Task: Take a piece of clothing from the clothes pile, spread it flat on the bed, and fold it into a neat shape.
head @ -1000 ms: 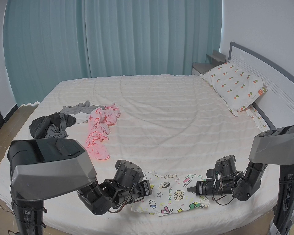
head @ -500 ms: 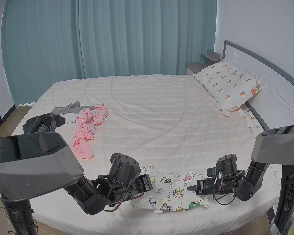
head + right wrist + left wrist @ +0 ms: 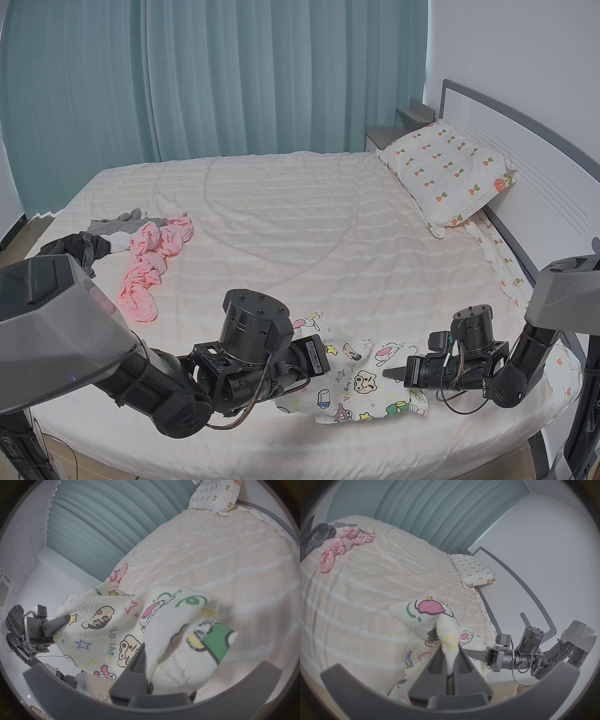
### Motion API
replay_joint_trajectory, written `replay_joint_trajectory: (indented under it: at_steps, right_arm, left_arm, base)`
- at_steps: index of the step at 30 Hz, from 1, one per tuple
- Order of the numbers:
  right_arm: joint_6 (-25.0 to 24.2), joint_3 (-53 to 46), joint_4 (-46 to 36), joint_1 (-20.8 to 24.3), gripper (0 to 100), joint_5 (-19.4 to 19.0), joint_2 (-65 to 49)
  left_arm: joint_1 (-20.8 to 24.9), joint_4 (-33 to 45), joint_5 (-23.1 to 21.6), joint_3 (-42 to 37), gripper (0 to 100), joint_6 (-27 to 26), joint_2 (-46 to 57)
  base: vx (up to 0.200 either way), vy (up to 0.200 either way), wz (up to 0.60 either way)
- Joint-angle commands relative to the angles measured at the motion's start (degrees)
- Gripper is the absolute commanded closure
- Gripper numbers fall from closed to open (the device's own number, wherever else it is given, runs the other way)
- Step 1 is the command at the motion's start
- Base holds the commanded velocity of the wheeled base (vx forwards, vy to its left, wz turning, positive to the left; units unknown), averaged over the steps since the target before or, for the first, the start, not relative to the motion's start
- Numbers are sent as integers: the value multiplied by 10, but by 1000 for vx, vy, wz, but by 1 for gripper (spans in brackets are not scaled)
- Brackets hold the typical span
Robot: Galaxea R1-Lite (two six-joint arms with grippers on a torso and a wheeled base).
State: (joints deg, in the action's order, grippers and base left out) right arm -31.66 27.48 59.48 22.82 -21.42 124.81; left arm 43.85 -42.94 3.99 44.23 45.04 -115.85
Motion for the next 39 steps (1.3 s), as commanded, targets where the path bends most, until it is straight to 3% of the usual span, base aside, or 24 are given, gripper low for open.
replay_joint_trajectory:
  at_steps: [1, 8, 15, 23, 24, 39]
  right_arm:
    - [-1, 1, 1, 6, 100, 0, 7]
    - [3, 9, 1, 25, 100, 0, 34]
    - [4, 34, 1, 43, 100, 1, 54]
    - [2, 46, 0, 64, 100, 2, 64]
    - [2, 46, 0, 66, 100, 2, 66]
    - [5, 96, 5, 72, 100, 7, 86]
  left_arm:
    - [-4, 0, 2, -19, 100, 0, 9]
    - [-41, 4, 1, -66, 100, -1, 12]
    - [-77, 3, -1, -66, 100, -1, -18]
    - [-85, 2, 0, -74, 100, -2, -32]
    - [-85, 2, 1, -74, 0, -3, -32]
    - [-125, -1, 3, -115, 0, -10, -31]
  base:
    - [0, -200, 0]
    - [0, -200, 0]
    - [0, 0, 0]
    - [0, 0, 0]
    - [0, 0, 0]
    - [0, 0, 0]
